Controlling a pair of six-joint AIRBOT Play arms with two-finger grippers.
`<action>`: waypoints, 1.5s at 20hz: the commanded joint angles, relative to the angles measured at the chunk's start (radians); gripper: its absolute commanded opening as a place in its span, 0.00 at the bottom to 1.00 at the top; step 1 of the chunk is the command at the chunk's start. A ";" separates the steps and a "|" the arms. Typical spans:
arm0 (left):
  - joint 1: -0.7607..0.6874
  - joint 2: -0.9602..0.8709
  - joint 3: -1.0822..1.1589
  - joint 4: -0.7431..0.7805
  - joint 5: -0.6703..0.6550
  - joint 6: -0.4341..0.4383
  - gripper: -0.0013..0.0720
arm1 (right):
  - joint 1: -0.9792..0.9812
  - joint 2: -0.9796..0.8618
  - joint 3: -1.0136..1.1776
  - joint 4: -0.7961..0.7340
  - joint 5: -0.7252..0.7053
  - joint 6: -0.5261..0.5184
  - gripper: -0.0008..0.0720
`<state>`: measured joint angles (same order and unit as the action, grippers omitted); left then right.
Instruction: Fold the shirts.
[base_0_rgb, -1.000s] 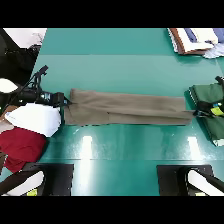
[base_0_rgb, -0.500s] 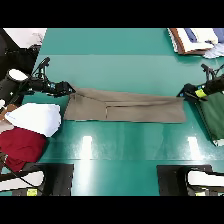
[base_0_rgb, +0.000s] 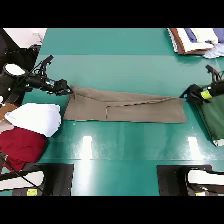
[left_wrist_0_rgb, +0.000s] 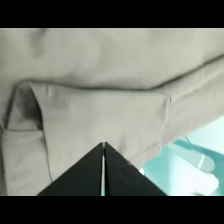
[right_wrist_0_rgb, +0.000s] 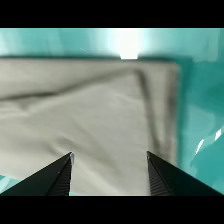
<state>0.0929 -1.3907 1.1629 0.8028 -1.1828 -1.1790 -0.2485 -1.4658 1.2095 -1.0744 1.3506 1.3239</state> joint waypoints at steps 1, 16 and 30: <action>0.000 -0.001 0.004 -0.003 -0.033 0.008 0.05 | -0.111 -0.005 -0.096 0.017 0.022 -0.062 0.74; -0.253 -0.025 0.035 0.032 0.110 -0.081 0.05 | -0.100 -0.147 -0.131 0.211 0.071 -0.227 0.03; -0.680 -0.407 0.380 0.025 0.172 -0.143 0.05 | 0.121 0.257 0.081 0.346 0.116 0.021 0.03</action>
<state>-0.5217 -1.7428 1.5005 0.8291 -1.0252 -1.3117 -0.1928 -1.2438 1.1896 -0.7532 1.4506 1.2770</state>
